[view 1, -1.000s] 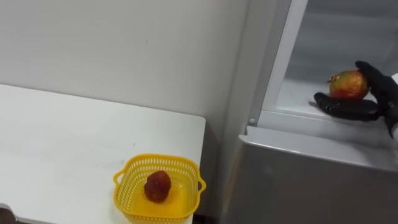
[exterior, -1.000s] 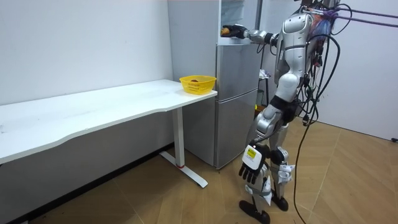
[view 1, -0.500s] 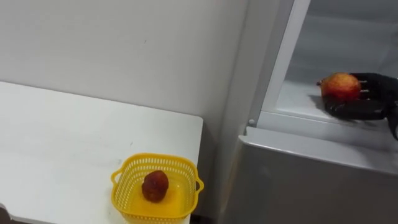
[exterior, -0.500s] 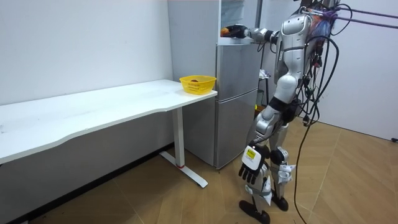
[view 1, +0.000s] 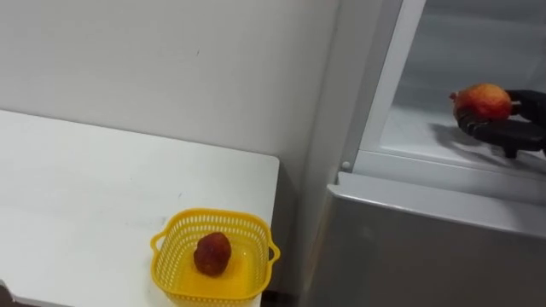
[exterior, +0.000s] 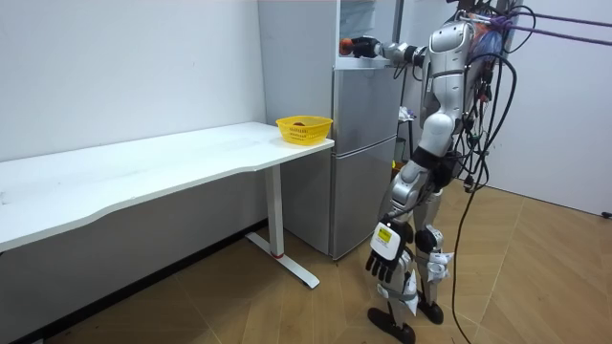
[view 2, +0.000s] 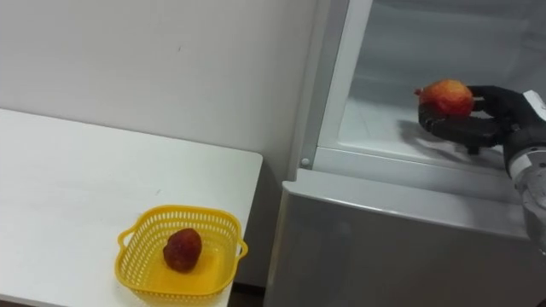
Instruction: Retrieve from the upper fridge
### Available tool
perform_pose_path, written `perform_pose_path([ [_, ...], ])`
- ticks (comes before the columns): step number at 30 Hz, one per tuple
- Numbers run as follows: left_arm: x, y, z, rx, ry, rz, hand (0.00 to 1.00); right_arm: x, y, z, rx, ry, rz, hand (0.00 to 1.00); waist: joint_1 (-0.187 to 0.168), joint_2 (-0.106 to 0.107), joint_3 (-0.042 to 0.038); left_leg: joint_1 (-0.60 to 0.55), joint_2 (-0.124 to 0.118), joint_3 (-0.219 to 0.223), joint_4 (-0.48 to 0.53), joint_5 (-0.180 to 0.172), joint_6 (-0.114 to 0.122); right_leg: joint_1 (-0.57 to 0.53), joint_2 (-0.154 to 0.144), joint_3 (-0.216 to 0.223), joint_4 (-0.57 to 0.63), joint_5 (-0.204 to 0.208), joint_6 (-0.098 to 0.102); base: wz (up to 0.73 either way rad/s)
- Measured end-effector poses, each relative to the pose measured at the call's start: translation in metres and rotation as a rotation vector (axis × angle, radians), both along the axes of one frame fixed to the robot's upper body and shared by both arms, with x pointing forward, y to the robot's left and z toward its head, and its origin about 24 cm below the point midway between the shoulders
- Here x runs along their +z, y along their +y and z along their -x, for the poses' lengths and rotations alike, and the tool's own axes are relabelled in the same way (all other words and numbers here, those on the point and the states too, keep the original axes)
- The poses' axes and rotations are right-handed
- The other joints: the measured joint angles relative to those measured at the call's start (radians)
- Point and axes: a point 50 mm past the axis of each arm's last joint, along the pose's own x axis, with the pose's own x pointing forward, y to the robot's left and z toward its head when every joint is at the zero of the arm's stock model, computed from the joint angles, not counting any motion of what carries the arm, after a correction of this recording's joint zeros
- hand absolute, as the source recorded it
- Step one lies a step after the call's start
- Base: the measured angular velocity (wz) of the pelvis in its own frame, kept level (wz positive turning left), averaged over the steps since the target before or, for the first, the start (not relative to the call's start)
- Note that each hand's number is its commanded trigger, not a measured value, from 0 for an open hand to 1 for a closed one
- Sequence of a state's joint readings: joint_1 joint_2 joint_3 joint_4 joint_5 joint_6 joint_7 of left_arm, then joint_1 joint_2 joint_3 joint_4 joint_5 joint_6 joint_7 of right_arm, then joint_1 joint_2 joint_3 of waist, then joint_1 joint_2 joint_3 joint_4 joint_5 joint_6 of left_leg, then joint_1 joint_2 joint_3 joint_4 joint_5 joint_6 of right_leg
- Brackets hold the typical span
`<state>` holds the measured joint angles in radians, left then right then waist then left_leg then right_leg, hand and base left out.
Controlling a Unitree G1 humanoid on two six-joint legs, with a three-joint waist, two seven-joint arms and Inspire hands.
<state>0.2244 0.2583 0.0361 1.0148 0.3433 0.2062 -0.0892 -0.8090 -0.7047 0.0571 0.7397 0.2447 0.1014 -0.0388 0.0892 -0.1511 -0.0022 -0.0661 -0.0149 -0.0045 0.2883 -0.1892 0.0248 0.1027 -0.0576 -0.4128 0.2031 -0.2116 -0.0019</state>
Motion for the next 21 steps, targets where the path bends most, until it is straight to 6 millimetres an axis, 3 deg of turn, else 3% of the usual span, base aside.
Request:
perform_pose_path([
  [12,0.0,0.0,-0.003,-0.002,-0.001,0.003,0.0,0.0,-0.001,0.0,-0.004,-0.017,-0.062,1.0,0.0,0.002,0.002,0.002,0.001,0.001,-0.002,0.0,-0.001,0.004,0.001,0.003,0.0,0.0,0.0,0.0],
  [16,0.001,-0.001,-0.01,-0.008,-0.018,0.011,0.0,0.009,0.009,-0.001,-0.003,-0.05,0.008,1.0,0.0,0.018,0.0083,-0.002,0.001,0.005,0.004,0.0,0.0,-0.002,0.003,0.025,0.0,0.0,0.0,-0.02],
  [21,0.001,-0.002,-0.016,-0.017,-0.032,0.017,0.0,0.01,0.024,0.0,0.008,-0.105,0.034,1.0,0.002,0.04,-0.0025,0.007,0.003,0.02,-0.004,0.001,-0.001,-0.005,0.002,0.03,0.001,0.0,0.0,-0.08],
])
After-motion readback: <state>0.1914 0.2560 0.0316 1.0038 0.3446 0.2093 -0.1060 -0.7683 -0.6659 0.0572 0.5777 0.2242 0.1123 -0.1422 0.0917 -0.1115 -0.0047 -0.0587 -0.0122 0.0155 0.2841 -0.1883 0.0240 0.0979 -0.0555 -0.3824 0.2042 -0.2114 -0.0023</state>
